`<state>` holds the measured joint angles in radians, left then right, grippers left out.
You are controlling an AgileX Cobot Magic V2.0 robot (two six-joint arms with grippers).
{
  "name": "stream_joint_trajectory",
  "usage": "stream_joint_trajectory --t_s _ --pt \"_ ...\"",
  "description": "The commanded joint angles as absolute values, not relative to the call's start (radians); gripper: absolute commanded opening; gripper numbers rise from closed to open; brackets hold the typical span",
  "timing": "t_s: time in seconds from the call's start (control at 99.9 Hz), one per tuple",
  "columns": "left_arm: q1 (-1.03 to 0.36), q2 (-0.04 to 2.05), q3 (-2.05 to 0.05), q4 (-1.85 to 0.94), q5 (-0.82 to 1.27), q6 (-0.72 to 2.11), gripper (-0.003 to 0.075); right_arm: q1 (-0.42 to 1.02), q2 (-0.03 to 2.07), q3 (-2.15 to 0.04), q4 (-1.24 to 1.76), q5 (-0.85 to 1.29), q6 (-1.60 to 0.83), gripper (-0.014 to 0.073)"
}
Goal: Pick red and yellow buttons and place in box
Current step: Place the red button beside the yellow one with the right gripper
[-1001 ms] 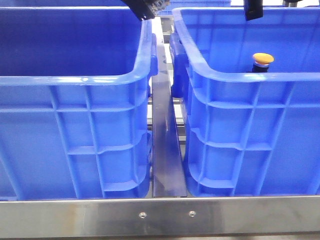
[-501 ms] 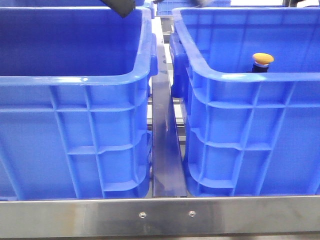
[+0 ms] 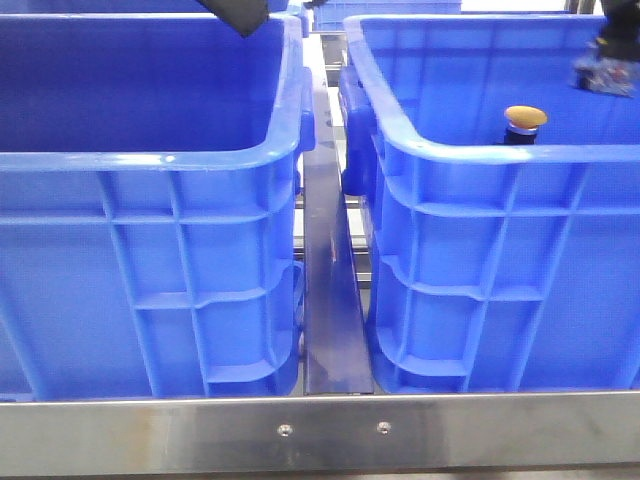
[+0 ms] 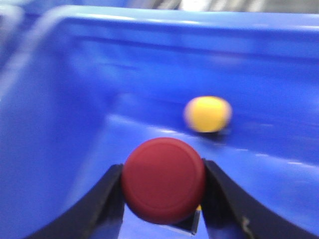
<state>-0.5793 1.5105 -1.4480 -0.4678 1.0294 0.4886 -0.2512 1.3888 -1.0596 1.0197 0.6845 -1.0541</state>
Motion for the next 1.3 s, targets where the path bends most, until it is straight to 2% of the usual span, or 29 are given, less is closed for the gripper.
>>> stream_joint_trajectory --t_s 0.0,0.41,0.631,1.001,1.071,1.221,1.291 --pt "-0.587 1.479 -1.475 -0.509 0.997 0.493 0.0564 -0.258 1.381 -1.075 1.052 0.561 -1.069 0.0169" --pt "-0.587 1.479 -1.475 -0.509 0.997 0.493 0.0564 -0.258 1.574 -1.093 1.107 0.264 -1.069 0.0169" --pt "-0.587 1.479 -1.475 -0.509 0.997 0.493 0.0564 -0.257 1.676 -1.184 1.130 0.298 -1.069 0.0169" --pt "-0.587 1.479 -1.475 -0.509 0.997 0.493 0.0564 -0.248 1.749 -1.215 1.140 0.301 -1.069 0.0179" --pt "-0.587 1.479 -1.475 -0.509 0.997 0.493 0.0564 -0.248 1.749 -1.215 1.140 0.314 -1.069 0.0247" --pt "-0.587 1.479 -1.475 -0.509 0.997 0.493 0.0564 -0.248 1.749 -1.215 1.140 0.340 -1.069 0.0495" --pt "-0.587 1.479 -1.475 -0.509 0.999 0.493 0.0564 -0.248 1.749 -1.215 1.140 0.343 -1.069 0.0552"
